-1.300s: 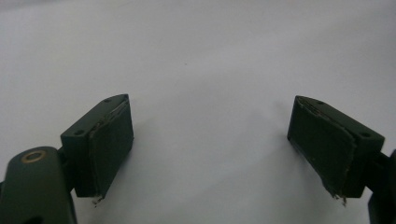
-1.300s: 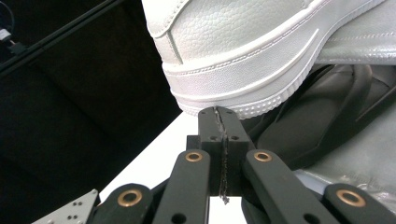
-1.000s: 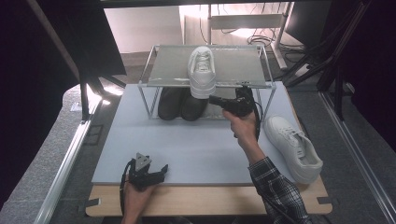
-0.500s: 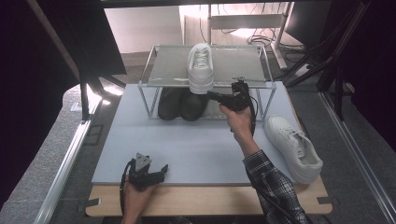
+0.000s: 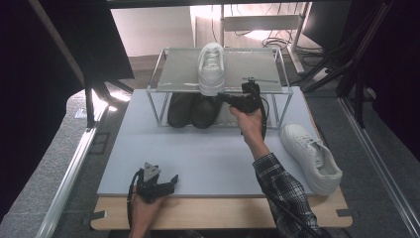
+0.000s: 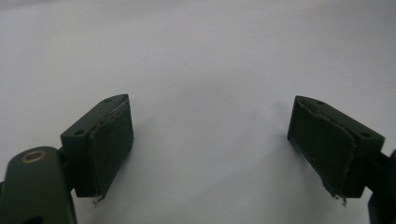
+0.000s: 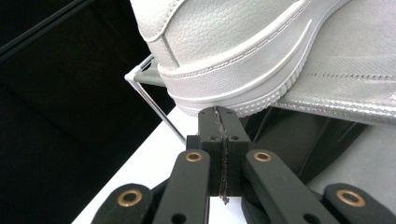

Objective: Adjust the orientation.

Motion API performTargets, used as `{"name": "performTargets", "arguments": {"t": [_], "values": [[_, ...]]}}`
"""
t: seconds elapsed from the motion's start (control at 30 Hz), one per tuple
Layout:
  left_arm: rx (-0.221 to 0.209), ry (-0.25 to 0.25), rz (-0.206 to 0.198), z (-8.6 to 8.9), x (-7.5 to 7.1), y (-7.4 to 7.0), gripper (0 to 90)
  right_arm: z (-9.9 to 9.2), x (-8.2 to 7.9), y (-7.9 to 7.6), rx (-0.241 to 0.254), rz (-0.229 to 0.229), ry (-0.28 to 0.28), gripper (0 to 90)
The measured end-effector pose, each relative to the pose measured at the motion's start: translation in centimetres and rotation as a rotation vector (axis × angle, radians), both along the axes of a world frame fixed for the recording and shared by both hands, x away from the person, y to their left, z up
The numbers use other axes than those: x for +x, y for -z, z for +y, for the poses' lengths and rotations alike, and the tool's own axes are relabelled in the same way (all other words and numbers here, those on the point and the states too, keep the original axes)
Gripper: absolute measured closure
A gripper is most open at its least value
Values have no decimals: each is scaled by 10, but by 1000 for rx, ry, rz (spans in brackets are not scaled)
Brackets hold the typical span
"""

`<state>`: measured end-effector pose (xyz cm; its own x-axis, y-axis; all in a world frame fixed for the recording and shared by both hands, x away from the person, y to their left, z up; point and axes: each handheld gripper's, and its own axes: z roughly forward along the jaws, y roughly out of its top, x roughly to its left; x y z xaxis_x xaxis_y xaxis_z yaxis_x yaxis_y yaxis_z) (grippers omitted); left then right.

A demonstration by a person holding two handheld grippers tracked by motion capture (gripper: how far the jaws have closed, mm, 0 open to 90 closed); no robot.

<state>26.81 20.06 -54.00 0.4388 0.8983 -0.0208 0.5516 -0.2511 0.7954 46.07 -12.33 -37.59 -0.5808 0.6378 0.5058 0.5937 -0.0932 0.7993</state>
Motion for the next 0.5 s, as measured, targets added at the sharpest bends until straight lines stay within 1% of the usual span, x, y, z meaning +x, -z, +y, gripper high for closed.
{"name": "performTargets", "arguments": {"t": [0.37, 0.5], "values": [[0, 0, 0, 0, 0, 0, 142, 7, 11, 2, 12, 6, 10, 898], [0, 0, 0, 0, 0, 0, 142, 11, 14, 2, 5, 4, 11, 898]]}}
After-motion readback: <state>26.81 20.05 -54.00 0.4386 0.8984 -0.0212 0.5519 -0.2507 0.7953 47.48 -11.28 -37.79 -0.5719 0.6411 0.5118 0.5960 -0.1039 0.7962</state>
